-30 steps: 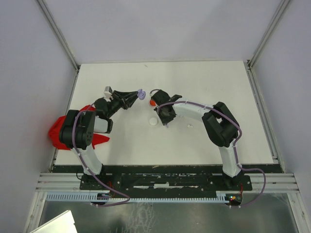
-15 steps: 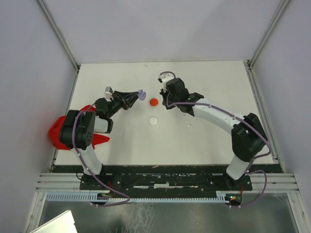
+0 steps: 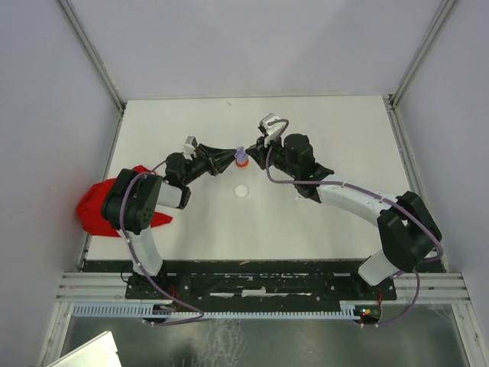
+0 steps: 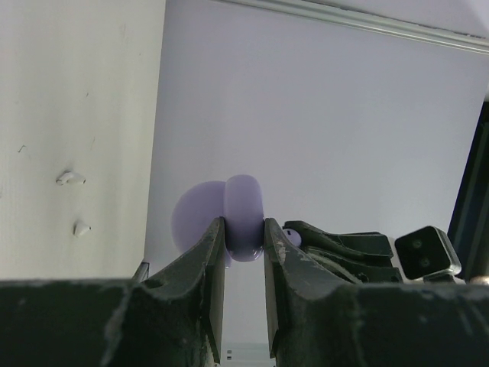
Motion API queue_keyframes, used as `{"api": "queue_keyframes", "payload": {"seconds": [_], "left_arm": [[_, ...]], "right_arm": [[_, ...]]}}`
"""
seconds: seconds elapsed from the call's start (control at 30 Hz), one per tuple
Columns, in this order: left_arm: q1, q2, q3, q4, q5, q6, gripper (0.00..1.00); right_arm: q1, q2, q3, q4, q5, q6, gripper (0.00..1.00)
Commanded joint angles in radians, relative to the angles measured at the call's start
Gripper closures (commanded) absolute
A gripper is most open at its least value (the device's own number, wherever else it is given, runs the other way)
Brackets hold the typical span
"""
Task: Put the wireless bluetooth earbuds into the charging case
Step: Place the earbud in the charging case.
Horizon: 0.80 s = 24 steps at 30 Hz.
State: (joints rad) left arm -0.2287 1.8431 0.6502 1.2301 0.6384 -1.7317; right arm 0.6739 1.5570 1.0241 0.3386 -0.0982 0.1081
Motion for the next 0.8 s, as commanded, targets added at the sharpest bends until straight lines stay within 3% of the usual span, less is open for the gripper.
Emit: {"api": "queue_keyframes", "payload": {"seconds": [0.0, 0.1, 0.77], "left_arm": [[-0.025, 0.016, 0.04, 0.038, 0.022, -0.044, 0.97], [-0.031, 0.018, 0.037, 0.029, 0.025, -0.042, 0.97], [-0.054, -0.014, 0.081, -0.016, 0.069, -0.052, 0.97]], "right_arm": [[-0.005, -0.009, -0.051, 0.301, -0.077, -0.035, 0.99], [-0.005, -0.007, -0.079, 0.368, -0.094, -0.056, 0.99], [-0.004, 0.041, -0.119, 0.401, -0.139, -0.123, 0.99]]}}
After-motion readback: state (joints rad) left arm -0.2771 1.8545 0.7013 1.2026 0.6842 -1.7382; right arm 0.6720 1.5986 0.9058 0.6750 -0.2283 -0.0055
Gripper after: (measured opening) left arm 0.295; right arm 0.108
